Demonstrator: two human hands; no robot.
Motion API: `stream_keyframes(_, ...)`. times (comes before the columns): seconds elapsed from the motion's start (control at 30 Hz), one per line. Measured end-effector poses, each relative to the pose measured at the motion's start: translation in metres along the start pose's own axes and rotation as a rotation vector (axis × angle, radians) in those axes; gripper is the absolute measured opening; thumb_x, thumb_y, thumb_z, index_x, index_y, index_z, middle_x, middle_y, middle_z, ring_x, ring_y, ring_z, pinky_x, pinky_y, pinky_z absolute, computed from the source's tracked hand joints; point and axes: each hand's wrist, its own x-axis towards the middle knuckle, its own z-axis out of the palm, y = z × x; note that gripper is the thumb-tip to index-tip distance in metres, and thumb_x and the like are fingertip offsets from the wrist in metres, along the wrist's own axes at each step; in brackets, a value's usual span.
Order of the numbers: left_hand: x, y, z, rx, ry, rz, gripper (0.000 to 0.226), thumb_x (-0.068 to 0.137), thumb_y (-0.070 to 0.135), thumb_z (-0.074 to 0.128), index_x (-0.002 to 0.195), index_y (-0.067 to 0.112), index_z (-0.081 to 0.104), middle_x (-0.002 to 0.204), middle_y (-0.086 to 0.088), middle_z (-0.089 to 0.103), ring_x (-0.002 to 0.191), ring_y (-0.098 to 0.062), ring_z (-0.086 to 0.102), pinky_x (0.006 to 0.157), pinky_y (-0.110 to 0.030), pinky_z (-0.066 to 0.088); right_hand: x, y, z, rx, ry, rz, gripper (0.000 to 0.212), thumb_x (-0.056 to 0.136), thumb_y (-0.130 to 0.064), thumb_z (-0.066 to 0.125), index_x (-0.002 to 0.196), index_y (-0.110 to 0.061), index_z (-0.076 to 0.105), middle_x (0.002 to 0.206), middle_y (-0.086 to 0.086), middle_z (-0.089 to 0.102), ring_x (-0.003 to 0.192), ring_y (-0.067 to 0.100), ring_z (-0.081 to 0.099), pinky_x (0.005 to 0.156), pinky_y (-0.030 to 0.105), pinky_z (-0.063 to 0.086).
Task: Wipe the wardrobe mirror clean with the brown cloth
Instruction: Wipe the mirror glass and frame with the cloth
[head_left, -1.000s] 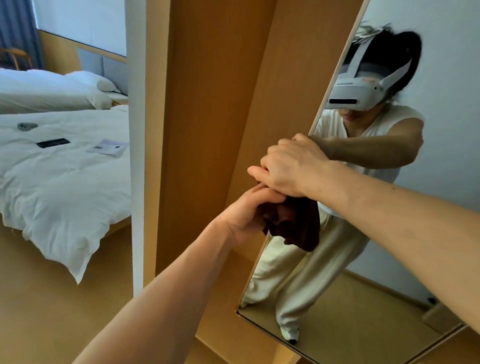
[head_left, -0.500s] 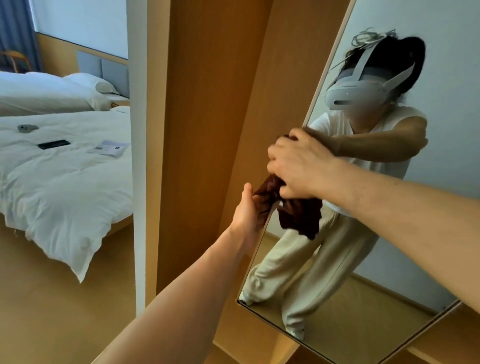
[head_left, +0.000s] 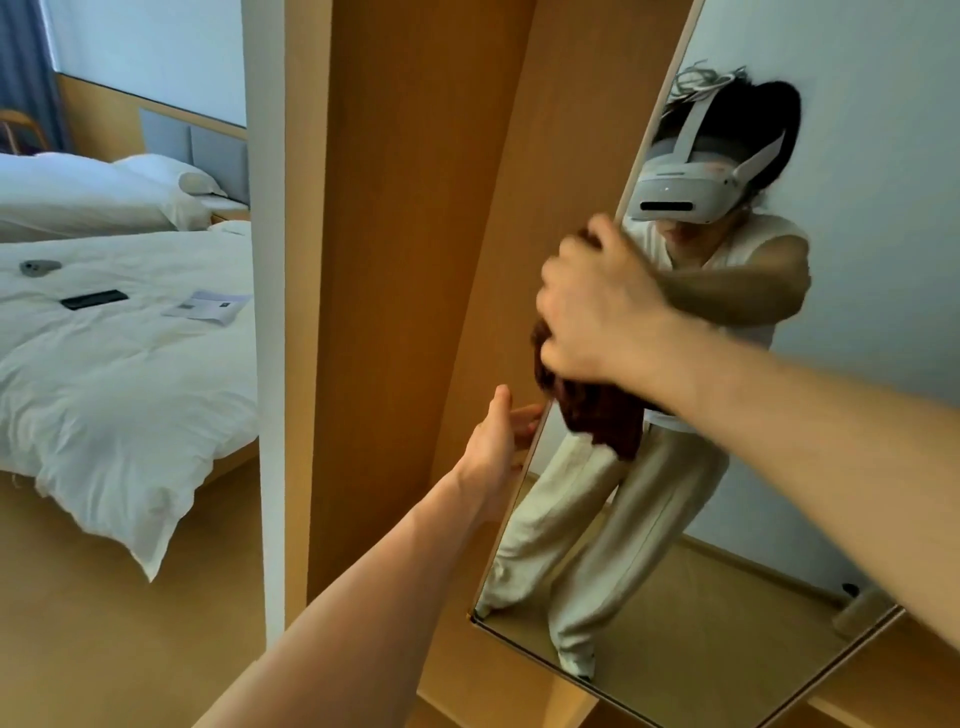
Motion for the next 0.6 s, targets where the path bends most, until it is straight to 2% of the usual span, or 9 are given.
stream_keyframes(0.07, 0.0, 0.001, -0.003, -0.049, 0.014, -0.026, 0.05, 0.1, 0.054, 0.024, 0.09, 0.024, 0.063, 0.099, 0.002, 0.065, 0.089, -0.013, 0.059, 0.074, -0.031, 0.043, -0.018, -0.033, 0.014, 0.067, -0.056, -0.093, 0.041, 0.085, -0.048, 0.043, 0.105, -0.02, 0.065, 0.112, 0.005, 0.058, 0.113, 0.026, 0.044, 0.108, 0.052, 0.019)
stream_keyframes(0.13, 0.0, 0.002, -0.006, -0.051, 0.017, -0.051, 0.053, 0.099, 0.057, 0.025, 0.097, 0.021, 0.064, 0.098, -0.003, 0.07, 0.088, -0.015, 0.063, 0.067, -0.029, 0.046, -0.027, -0.045, 0.019, 0.13, -0.087, -0.162, 0.038, 0.085, -0.047, 0.045, 0.103, -0.02, 0.065, 0.111, 0.004, 0.057, 0.112, 0.025, 0.044, 0.108, 0.05, 0.02)
stream_keyframes(0.2, 0.001, 0.005, -0.007, -0.034, 0.015, -0.054, 0.061, 0.097, 0.06, 0.022, 0.103, 0.018, 0.066, 0.1, -0.002, 0.07, 0.088, -0.015, 0.062, 0.078, -0.032, 0.044, -0.021, -0.029, 0.012, 0.114, -0.073, -0.169, 0.039, 0.083, -0.048, 0.044, 0.1, -0.02, 0.065, 0.107, 0.004, 0.058, 0.108, 0.024, 0.045, 0.103, 0.049, 0.025)
stream_keyframes(0.27, 0.001, 0.011, -0.007, 0.029, 0.006, -0.059, 0.069, 0.096, 0.063, 0.017, 0.096, 0.018, 0.069, 0.094, 0.003, 0.068, 0.088, -0.012, 0.057, 0.097, -0.037, 0.033, -0.008, 0.005, -0.005, 0.065, -0.033, -0.131, 0.041, 0.081, -0.05, 0.044, 0.099, -0.02, 0.064, 0.103, 0.004, 0.058, 0.104, 0.024, 0.047, 0.099, 0.048, 0.028)
stream_keyframes(0.33, 0.0, 0.025, -0.001, 0.06, -0.03, -0.066, 0.076, 0.096, 0.063, 0.011, 0.094, 0.017, 0.07, 0.095, 0.005, 0.067, 0.092, -0.012, 0.057, 0.102, -0.042, 0.027, 0.008, 0.051, -0.029, 0.02, 0.006, -0.063, 0.042, 0.08, -0.051, 0.043, 0.097, -0.019, 0.064, 0.094, 0.005, 0.055, 0.101, 0.023, 0.048, 0.1, 0.048, 0.03)
stream_keyframes(0.4, -0.002, 0.05, 0.01, -0.037, -0.056, -0.052, 0.079, 0.095, 0.064, 0.011, 0.092, 0.015, 0.073, 0.1, -0.002, 0.072, 0.095, -0.016, 0.059, 0.09, -0.039, 0.035, 0.021, 0.098, -0.054, -0.012, 0.028, 0.008, 0.041, 0.081, -0.05, 0.045, 0.095, -0.017, 0.063, 0.091, 0.005, 0.054, 0.102, 0.025, 0.048, 0.103, 0.049, 0.029)
stream_keyframes(0.47, -0.001, 0.088, 0.026, -0.114, -0.104, -0.018, 0.081, 0.094, 0.065, 0.015, 0.087, 0.013, 0.075, 0.092, -0.007, 0.075, 0.095, -0.021, 0.06, 0.078, -0.034, 0.039, 0.03, 0.138, -0.074, -0.031, 0.051, 0.096, 0.038, 0.082, -0.047, 0.047, 0.097, -0.015, 0.063, 0.104, 0.008, 0.059, 0.11, 0.027, 0.048, 0.108, 0.051, 0.026)
stream_keyframes(0.5, 0.0, 0.11, 0.035, -0.126, -0.13, 0.006, 0.082, 0.094, 0.066, 0.016, 0.085, 0.012, 0.077, 0.09, -0.007, 0.075, 0.096, -0.023, 0.06, 0.076, -0.033, 0.04, 0.034, 0.152, -0.081, -0.03, 0.064, 0.136, 0.037, 0.083, -0.046, 0.048, 0.098, -0.015, 0.062, 0.109, 0.008, 0.059, 0.114, 0.028, 0.047, 0.11, 0.052, 0.023)
stream_keyframes(0.6, -0.003, 0.169, 0.056, -0.138, -0.212, 0.063, 0.08, 0.091, 0.07, 0.017, 0.093, 0.013, 0.073, 0.103, -0.009, 0.07, 0.102, -0.024, 0.059, 0.081, -0.038, 0.043, 0.034, 0.159, -0.085, -0.008, 0.083, 0.176, 0.039, 0.083, -0.045, 0.049, 0.106, -0.015, 0.063, 0.115, 0.007, 0.058, 0.118, 0.027, 0.045, 0.113, 0.052, 0.018)
